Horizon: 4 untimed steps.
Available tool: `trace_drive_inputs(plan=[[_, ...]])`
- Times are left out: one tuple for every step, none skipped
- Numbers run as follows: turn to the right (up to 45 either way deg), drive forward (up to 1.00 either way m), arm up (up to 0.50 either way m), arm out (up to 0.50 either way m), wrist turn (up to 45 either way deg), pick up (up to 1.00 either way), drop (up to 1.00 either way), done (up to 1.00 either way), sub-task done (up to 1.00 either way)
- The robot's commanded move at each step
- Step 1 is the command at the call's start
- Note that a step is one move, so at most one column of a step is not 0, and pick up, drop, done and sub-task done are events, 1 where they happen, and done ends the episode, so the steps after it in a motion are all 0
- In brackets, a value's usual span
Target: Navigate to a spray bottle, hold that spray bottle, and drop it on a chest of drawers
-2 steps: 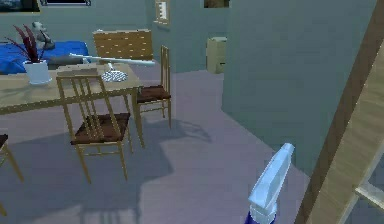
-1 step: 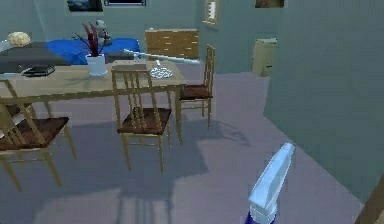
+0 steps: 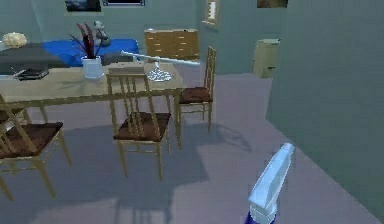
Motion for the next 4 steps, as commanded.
trace_drive_inputs(plan=[[15.0, 0.00, 0.00, 0.00, 0.0, 0.00, 0.00, 0.00, 0.00], [0.0, 0.50, 0.00, 0.00, 0.0, 0.00, 0.00, 0.00, 0.00], [0.0, 1.00, 0.00, 0.00, 0.0, 0.00, 0.00, 0.00, 0.00], [3.0, 0.00, 0.00, 0.00, 0.0, 0.00, 0.00, 0.00, 0.00]])
